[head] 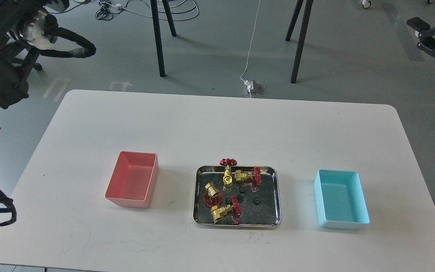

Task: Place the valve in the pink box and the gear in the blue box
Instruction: 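Raise the left arm and swing it toward the metal tray, then reach the left hand into the tray and grasp a brass valve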

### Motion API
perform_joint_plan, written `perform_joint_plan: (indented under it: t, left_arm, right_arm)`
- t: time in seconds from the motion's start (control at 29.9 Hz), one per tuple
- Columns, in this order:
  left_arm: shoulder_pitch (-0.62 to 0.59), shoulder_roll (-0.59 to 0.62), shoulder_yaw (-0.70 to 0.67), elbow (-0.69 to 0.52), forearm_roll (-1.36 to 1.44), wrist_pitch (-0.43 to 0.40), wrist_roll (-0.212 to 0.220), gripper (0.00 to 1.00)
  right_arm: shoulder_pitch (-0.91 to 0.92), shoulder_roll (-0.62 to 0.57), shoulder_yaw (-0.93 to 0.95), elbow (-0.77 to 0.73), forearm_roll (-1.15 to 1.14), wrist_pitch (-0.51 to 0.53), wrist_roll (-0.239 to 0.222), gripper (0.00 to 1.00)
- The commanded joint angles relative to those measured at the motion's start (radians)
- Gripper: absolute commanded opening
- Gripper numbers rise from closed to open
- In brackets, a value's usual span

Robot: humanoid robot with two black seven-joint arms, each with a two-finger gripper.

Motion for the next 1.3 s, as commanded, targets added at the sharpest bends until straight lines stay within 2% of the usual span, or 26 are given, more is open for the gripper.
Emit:
perform_joint_plan:
  t: [0.0, 0.17, 0.33, 0.37, 0.4, 0.47, 0.53, 0.57, 0.67, 0.8, 0.97, 1.1, 1.17, 1.27]
  left_arm:
    - [-0.012, 0.000, -0.001, -0.005, -0.003, 0.001, -0.019, 1.00]
    - [-0.009, 0.006, -0.018, -0.027, -0.015, -0.017, -0.039, 1.00]
    - [0.014, -0.011, -0.103, 0.038, -0.104, -0.123, -0.098, 1.00]
    - [0.028, -0.017, -0.103, 0.039, -0.109, -0.137, -0.121, 1.00]
    - [0.048, -0.031, -0.103, 0.039, -0.109, -0.148, -0.163, 1.00]
    - [0.083, -0.043, -0.094, 0.036, -0.100, -0.178, -0.273, 1.00]
    - [0.114, -0.036, -0.046, 0.021, -0.083, -0.224, -0.362, 1.00]
    - [0.119, -0.025, -0.005, 0.009, -0.058, -0.235, -0.385, 1.00]
    - [0.125, 0.038, 0.084, -0.065, 0.122, -0.223, -0.410, 0.99]
    - [0.177, 0.135, 0.104, -0.255, 0.490, -0.082, -0.419, 0.95]
    - [0.345, 0.217, 0.106, -0.508, 0.990, 0.157, -0.412, 0.91]
    - [0.511, 0.216, 0.146, -0.564, 1.473, 0.408, -0.398, 0.91]
    - [0.568, 0.202, 0.181, -0.558, 1.607, 0.501, -0.366, 0.91]
    - [0.631, 0.158, 0.236, -0.558, 1.607, 0.518, -0.289, 0.91]
  right_arm:
    - [0.004, 0.001, 0.001, 0.000, 0.007, 0.002, -0.004, 0.99]
    - [0.005, -0.004, 0.000, 0.000, 0.007, 0.005, -0.004, 0.99]
    - [0.010, -0.002, 0.001, 0.000, 0.007, 0.007, -0.004, 0.99]
    - [0.010, -0.001, 0.001, 0.000, 0.007, 0.002, -0.001, 0.99]
    - [0.016, 0.001, 0.004, -0.002, 0.007, -0.004, 0.009, 0.99]
    - [0.020, 0.003, 0.029, -0.006, 0.007, -0.021, 0.016, 0.99]
    - [0.022, 0.003, 0.056, -0.011, 0.005, -0.042, 0.019, 0.99]
    - [0.022, 0.003, 0.064, -0.011, 0.002, -0.042, 0.019, 0.99]
    - [0.027, 0.000, 0.072, -0.011, -0.005, -0.038, 0.012, 0.99]
    - [0.034, -0.001, 0.064, -0.017, -0.007, -0.036, 0.007, 0.99]
    - [0.037, -0.002, 0.059, -0.038, -0.010, -0.036, 0.007, 0.99]
    - [0.040, -0.005, 0.061, -0.064, -0.010, -0.035, 0.007, 0.99]
    - [0.040, -0.005, 0.061, -0.068, -0.010, -0.035, 0.006, 0.99]
    - [0.040, -0.007, 0.061, -0.065, -0.012, -0.035, 0.006, 0.99]
